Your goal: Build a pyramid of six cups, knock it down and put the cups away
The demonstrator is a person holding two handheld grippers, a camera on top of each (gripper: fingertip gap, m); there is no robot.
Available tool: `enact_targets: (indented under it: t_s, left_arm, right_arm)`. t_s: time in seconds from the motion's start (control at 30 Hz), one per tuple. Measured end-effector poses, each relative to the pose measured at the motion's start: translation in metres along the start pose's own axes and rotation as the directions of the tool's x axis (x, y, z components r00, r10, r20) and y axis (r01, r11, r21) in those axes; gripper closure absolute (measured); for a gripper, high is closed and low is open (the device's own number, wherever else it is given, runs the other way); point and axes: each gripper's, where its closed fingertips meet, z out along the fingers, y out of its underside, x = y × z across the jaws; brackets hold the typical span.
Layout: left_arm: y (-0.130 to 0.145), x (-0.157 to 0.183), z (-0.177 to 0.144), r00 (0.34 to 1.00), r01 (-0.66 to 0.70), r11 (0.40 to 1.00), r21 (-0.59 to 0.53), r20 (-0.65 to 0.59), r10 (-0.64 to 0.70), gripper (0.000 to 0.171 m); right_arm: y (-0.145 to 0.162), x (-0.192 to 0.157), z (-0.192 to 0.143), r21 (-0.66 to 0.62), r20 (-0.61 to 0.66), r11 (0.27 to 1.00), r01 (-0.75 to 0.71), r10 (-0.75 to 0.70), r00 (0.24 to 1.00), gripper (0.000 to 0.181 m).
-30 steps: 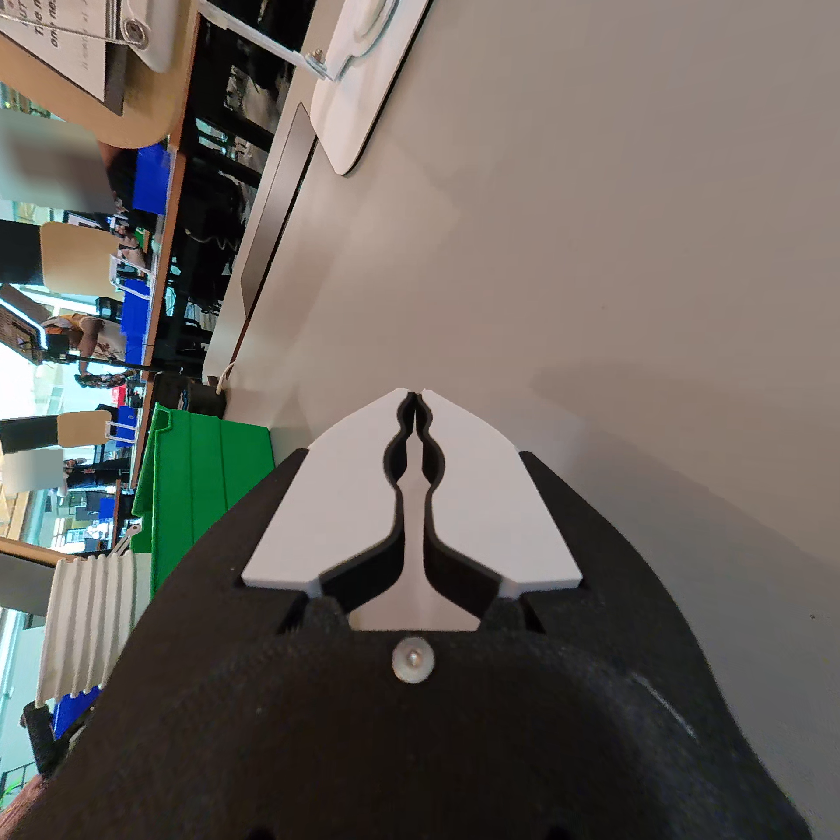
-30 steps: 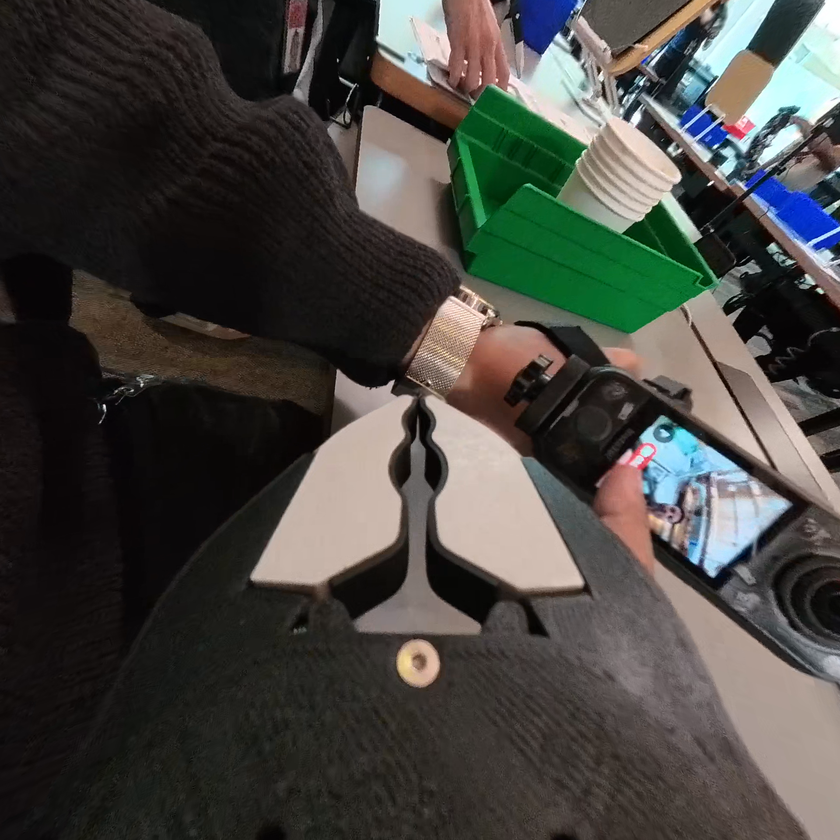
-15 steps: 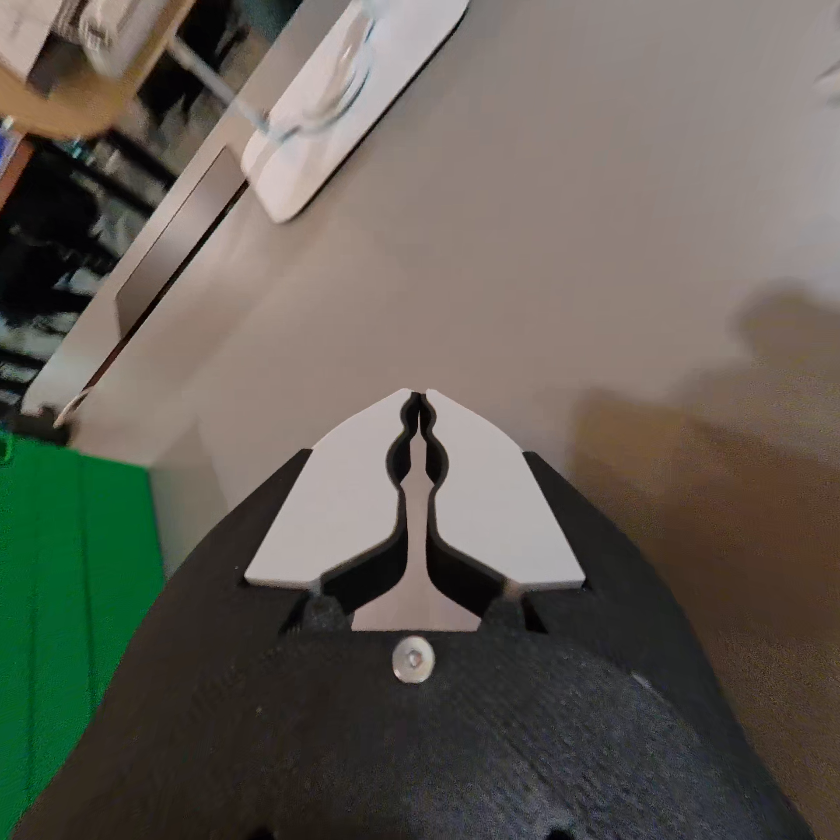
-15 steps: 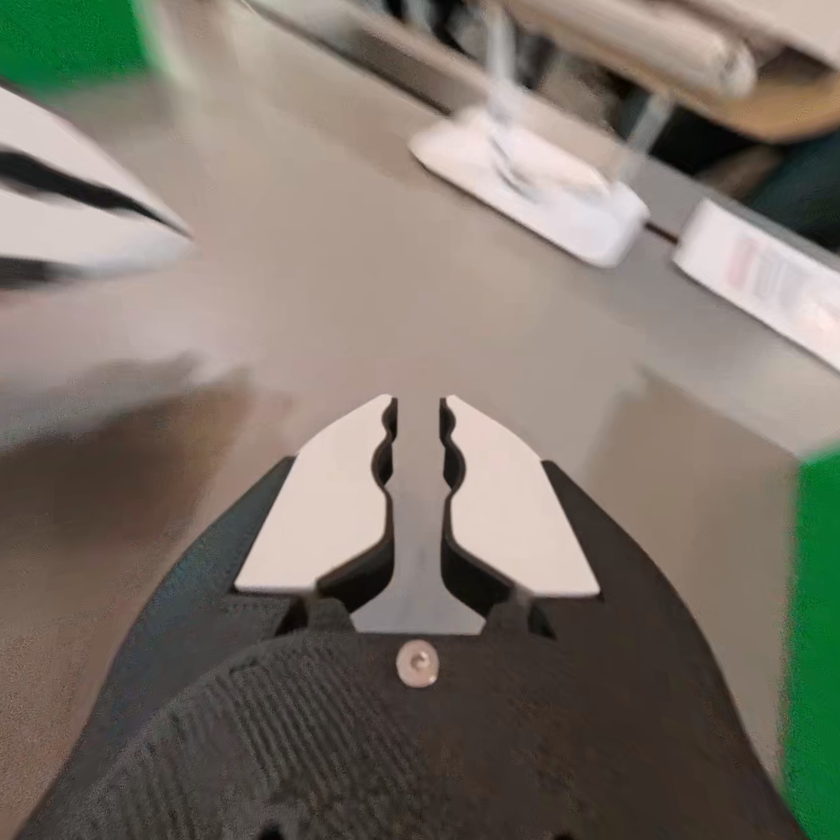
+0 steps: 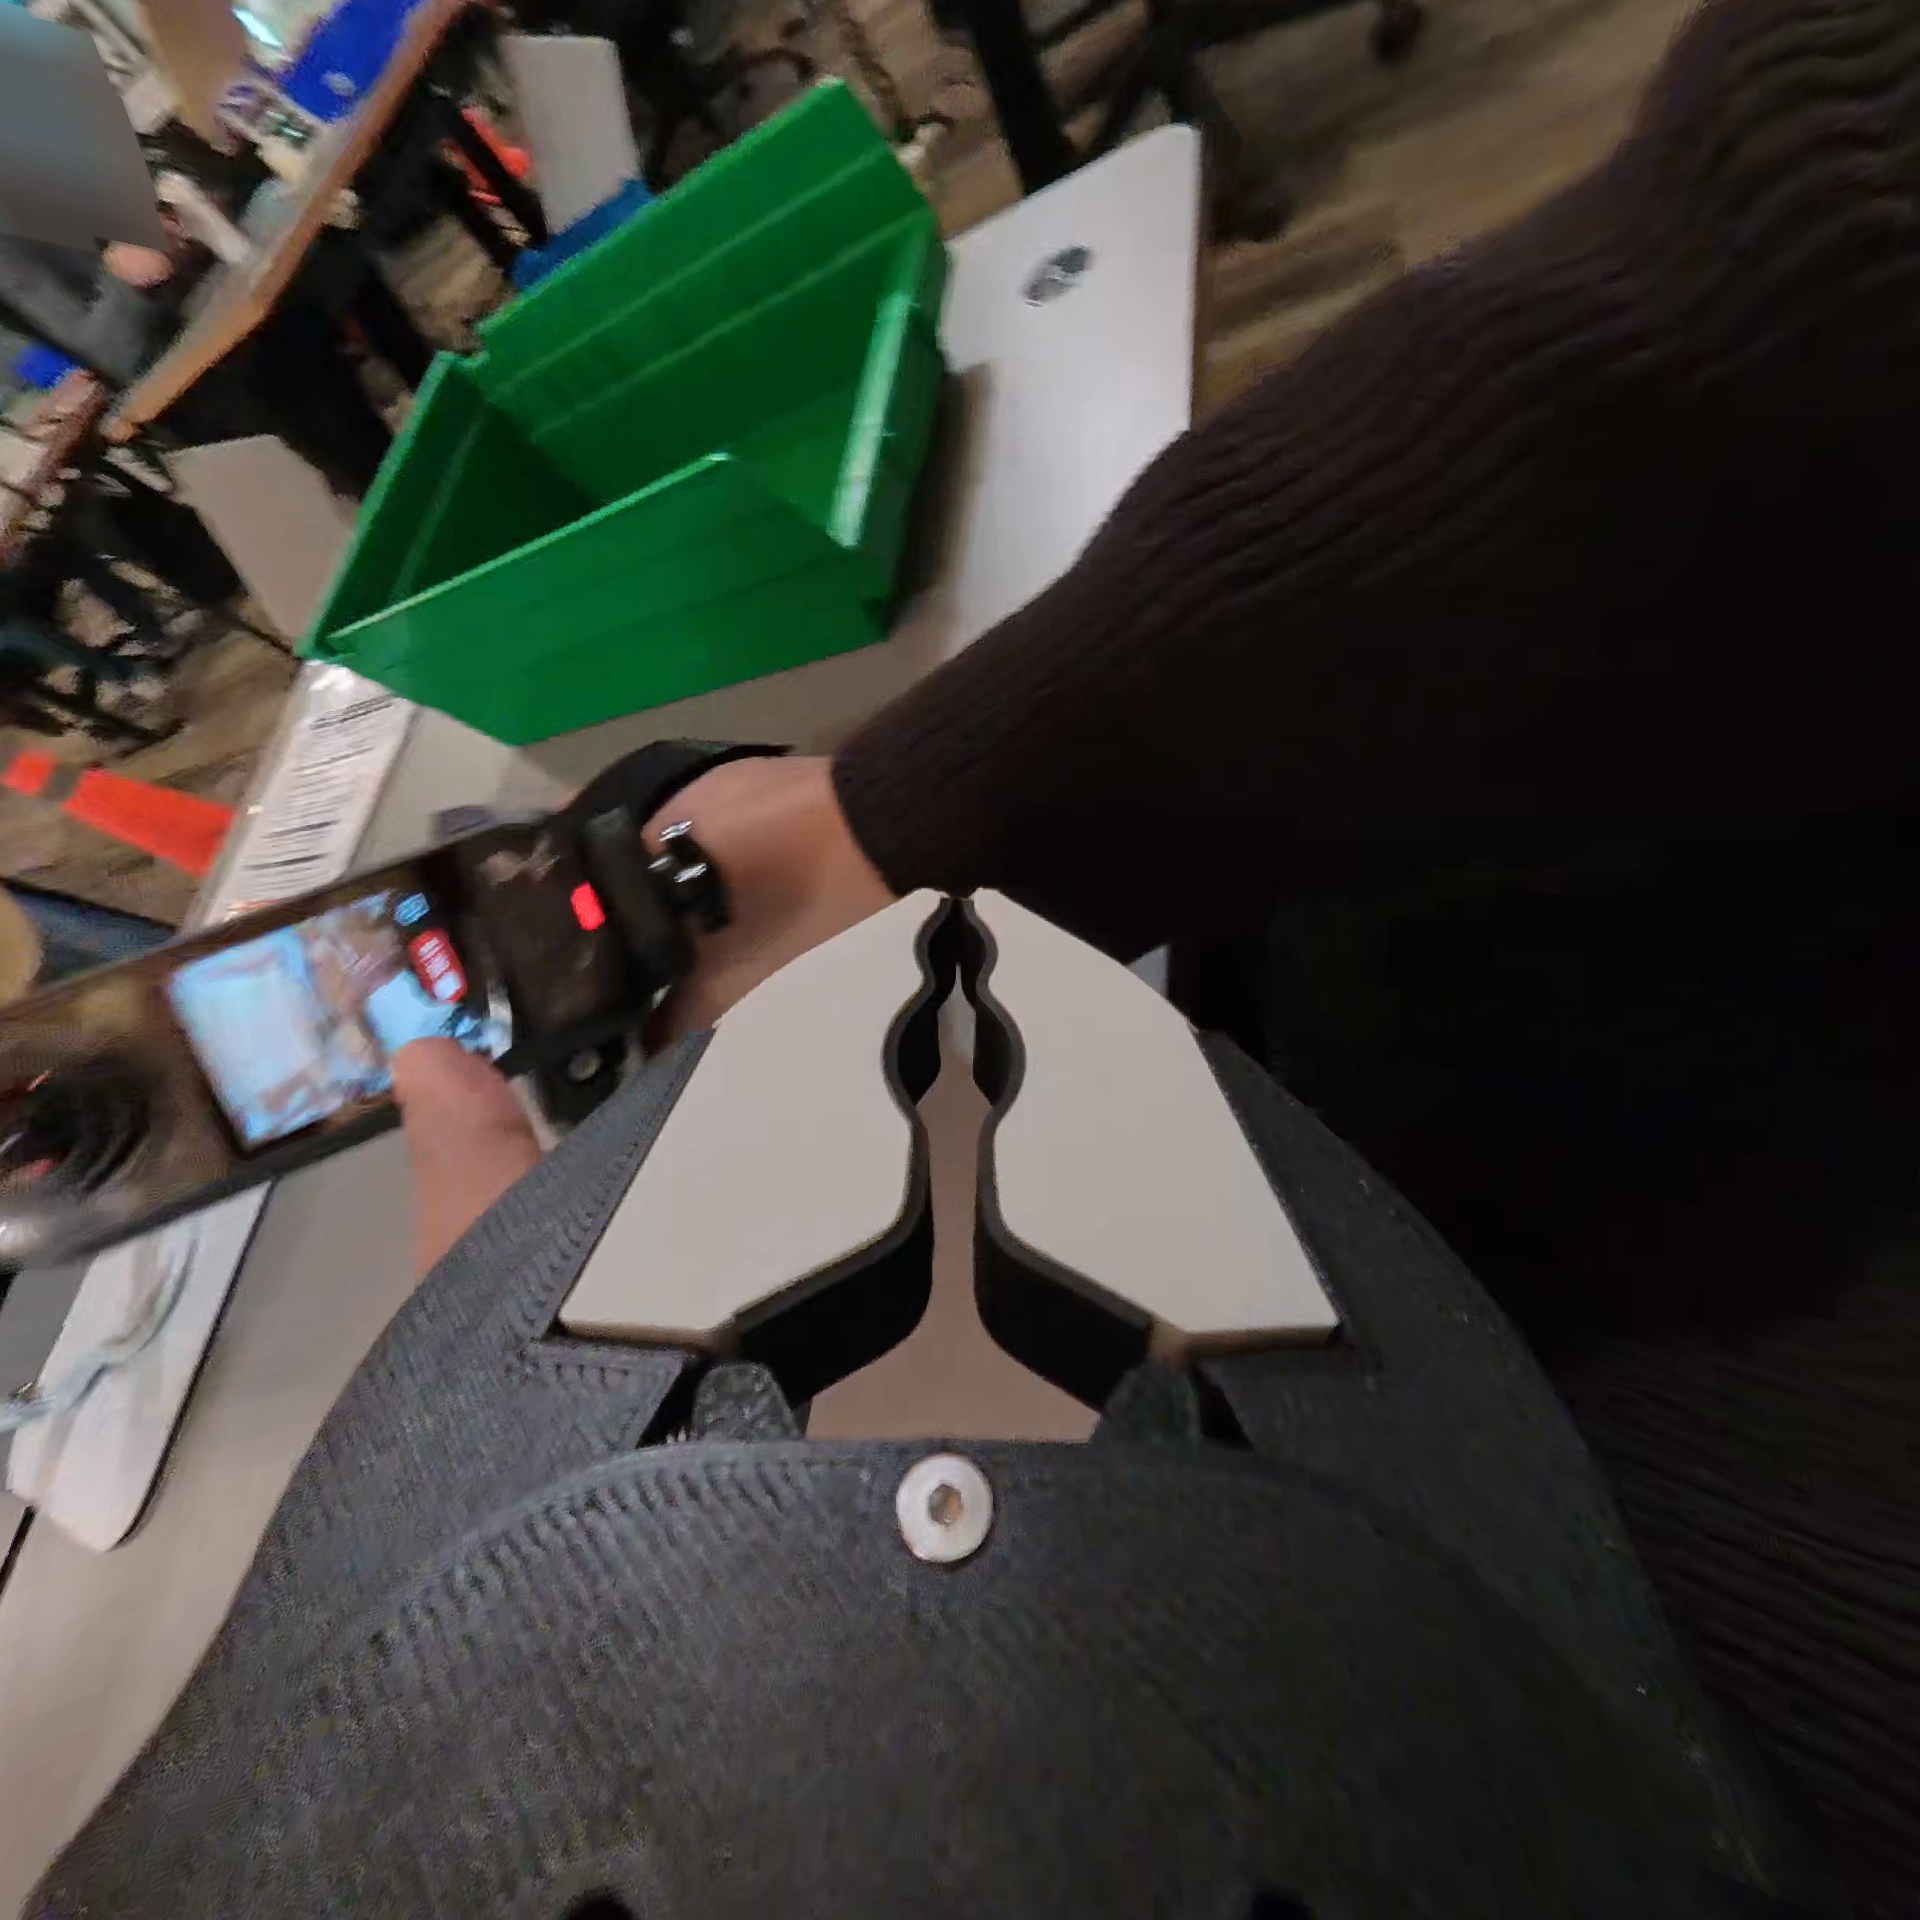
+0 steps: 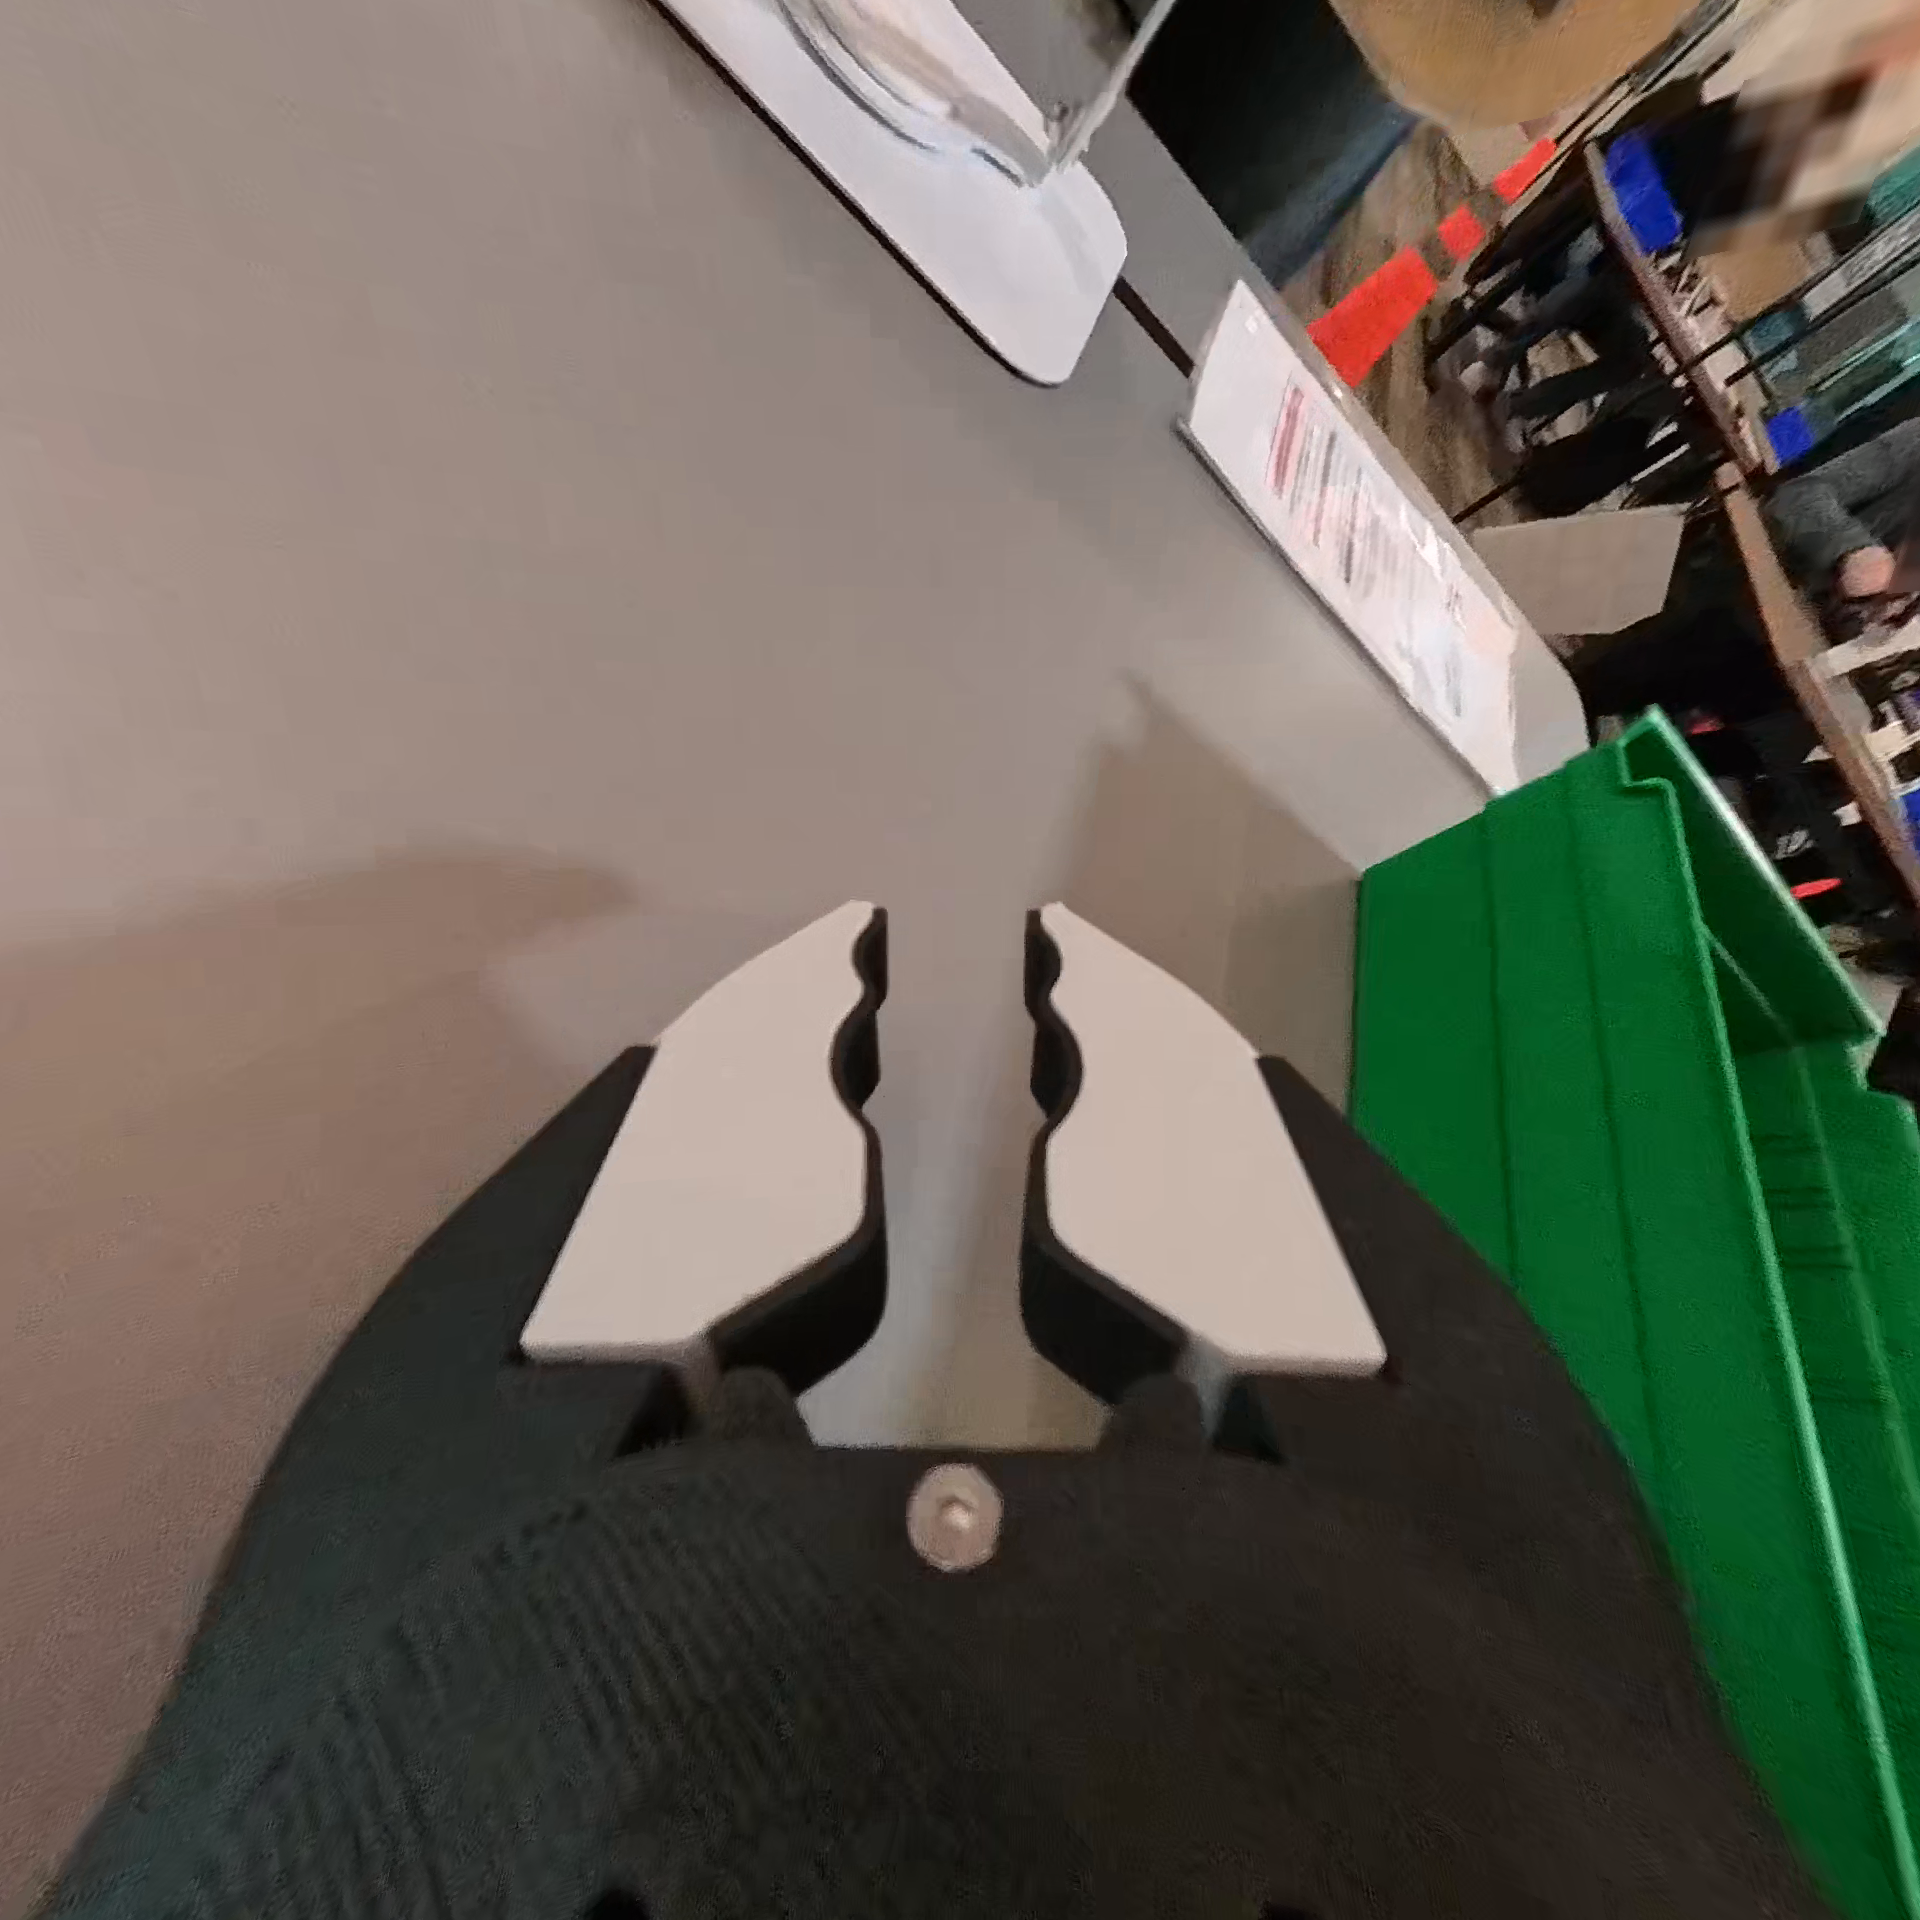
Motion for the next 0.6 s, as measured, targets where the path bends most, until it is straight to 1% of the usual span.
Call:
enact_targets:
  t_s: [0.07,0.23,0.43,0.6]
  left_arm:
    - [0.000,0.007,0.002,0.999,0.012,1.000,-0.001,-0.035,-0.012,0.170]
    - [0.000,0.004,-0.002,0.995,0.070,0.997,0.022,-0.066,-0.068,0.170]
    - [0.007,0.009,-0.002,0.991,0.086,0.996,-0.018,-0.105,-0.088,0.170]
    - [0.000,0.009,-0.004,0.992,0.084,0.996,0.008,-0.097,-0.083,0.170]
  right_arm:
    - [-0.006,-0.006,-0.005,0.023,-0.019,0.998,0.050,-0.050,0.999,0.157]
    - [-0.017,-0.020,-0.014,0.061,-0.043,0.989,0.137,-0.135,0.990,0.158]
    - [-0.020,-0.028,-0.017,0.072,-0.037,0.984,0.164,-0.161,0.986,0.159]
    - [-0.022,-0.028,-0.018,0.081,-0.031,0.984,0.158,-0.156,0.987,0.160]
